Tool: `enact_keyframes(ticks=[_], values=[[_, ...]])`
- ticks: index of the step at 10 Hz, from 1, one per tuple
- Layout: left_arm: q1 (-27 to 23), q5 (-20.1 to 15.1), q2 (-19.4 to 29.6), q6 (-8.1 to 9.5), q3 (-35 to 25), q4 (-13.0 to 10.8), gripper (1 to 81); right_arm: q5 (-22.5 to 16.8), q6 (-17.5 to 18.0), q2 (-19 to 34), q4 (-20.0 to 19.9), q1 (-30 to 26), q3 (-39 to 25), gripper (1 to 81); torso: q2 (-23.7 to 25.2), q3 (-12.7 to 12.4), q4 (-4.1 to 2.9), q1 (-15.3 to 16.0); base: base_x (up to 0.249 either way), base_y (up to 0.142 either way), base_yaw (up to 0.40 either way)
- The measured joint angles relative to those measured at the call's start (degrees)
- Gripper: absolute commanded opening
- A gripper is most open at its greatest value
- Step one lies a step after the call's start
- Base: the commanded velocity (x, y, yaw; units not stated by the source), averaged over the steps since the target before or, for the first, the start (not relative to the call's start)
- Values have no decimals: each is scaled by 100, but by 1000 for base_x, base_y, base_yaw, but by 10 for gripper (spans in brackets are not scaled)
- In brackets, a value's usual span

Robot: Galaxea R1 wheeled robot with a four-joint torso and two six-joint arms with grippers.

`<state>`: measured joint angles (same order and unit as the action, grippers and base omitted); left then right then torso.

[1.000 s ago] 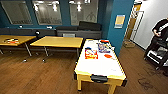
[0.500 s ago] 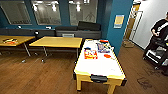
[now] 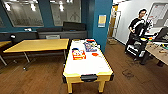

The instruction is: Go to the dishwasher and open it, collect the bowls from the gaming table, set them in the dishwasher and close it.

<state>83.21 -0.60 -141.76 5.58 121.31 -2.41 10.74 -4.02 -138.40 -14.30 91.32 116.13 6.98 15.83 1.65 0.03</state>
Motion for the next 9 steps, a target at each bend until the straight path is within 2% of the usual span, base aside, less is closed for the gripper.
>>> enact_keyframes(ticks=[5, 9], values=[[16, -52, -347, 0, 449, -1, 10, 17, 0, -251, 0, 9, 145, 10, 0, 0, 0, -2, 0, 0, -386], [16, -45, -413, 0, 452, -59, 10, 44, 0, -256, 0, 57, 201, 10, 2, -2, 0, -2, 0, 0, -385]])
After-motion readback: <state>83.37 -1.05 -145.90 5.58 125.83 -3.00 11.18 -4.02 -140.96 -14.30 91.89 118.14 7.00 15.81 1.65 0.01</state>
